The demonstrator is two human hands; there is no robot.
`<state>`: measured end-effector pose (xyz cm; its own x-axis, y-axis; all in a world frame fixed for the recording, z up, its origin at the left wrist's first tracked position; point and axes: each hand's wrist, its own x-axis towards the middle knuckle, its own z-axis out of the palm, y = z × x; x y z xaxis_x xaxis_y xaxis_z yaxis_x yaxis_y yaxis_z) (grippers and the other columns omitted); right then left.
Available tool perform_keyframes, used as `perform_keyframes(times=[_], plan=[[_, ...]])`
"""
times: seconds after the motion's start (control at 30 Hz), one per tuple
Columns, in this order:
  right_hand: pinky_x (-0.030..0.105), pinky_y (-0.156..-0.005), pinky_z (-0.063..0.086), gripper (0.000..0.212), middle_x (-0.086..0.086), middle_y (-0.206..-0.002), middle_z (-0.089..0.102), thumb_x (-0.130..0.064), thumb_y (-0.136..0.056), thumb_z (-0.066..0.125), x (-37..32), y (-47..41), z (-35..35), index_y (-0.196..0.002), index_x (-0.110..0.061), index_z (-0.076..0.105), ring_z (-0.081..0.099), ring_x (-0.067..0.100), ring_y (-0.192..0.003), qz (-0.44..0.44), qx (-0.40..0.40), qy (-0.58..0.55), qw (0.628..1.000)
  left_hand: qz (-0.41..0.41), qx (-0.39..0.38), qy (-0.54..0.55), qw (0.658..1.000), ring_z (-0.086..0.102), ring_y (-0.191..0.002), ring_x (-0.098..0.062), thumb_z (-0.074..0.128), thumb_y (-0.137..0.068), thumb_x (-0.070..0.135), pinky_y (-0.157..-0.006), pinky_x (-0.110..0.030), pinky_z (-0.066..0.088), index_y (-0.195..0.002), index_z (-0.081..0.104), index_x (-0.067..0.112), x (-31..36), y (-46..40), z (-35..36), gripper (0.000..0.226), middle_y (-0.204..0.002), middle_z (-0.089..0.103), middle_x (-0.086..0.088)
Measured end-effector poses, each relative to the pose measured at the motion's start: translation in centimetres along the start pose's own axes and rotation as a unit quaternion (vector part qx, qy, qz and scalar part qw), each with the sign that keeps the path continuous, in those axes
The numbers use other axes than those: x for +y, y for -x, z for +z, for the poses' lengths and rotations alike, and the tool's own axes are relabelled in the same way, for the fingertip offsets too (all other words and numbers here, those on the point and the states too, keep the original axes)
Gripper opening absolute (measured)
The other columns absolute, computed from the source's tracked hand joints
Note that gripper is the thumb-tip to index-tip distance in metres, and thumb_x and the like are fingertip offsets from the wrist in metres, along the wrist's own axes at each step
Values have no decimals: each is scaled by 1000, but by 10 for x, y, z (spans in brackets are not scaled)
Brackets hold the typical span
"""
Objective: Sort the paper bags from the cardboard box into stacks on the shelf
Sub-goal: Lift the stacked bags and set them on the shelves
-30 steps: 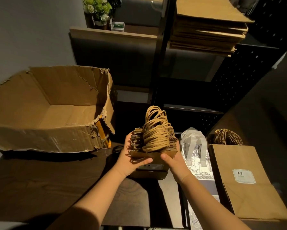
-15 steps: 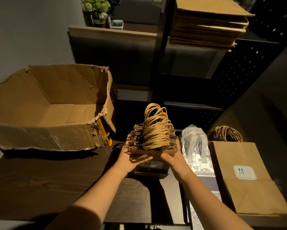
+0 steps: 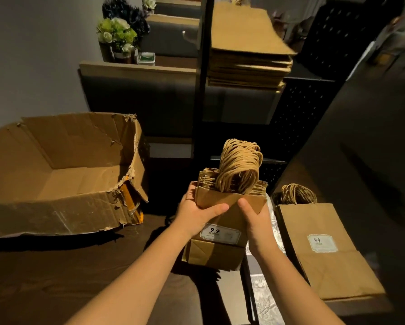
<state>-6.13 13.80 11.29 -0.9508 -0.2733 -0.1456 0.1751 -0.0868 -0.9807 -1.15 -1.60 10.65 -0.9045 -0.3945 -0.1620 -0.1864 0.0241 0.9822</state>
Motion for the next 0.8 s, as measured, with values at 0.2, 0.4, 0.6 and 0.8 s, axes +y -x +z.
perform_keyframes(times=[0.2, 0.4, 0.6, 0.8], plan=[[28, -73, 56, 64, 1, -110, 63, -62, -55, 77, -64, 6, -22, -107, -35, 50, 65, 17, -99, -66, 30, 49, 996, 16, -37, 54, 998, 67, -102, -18, 85, -50, 56, -93, -45, 54, -104, 67, 25, 51, 5, 35, 65, -105, 72, 1], [26, -74, 53, 49, -9, -111, 59, -61, -66, 71, -127, 17, -41, -104, -43, 46, 62, 12, -100, -119, 52, 94, 987, 57, -71, 76, 993, 68, -98, -15, 77, -53, 58, -82, -33, 58, -108, 65, 29, 113, 17, 59, 64, -103, 72, 5], [42, -86, 57, 78, -5, -110, 64, -79, -42, 65, -187, 25, -59, -109, -41, 51, 66, 16, -99, -160, 45, 116, 979, 113, -71, 107, 985, 69, -93, -13, 81, -52, 58, -74, -29, 59, -109, 63, 27, 172, 35, 78, 68, -100, 72, 3], [37, -75, 60, 75, 0, -104, 69, -66, -44, 76, -229, 29, -71, -110, -37, 55, 70, 19, -93, -205, -9, 77, 976, 186, -43, 93, 977, 69, -99, -19, 84, -40, 61, -83, -44, 59, -114, 61, 23, 219, 28, 88, 87, -107, 71, 0]])
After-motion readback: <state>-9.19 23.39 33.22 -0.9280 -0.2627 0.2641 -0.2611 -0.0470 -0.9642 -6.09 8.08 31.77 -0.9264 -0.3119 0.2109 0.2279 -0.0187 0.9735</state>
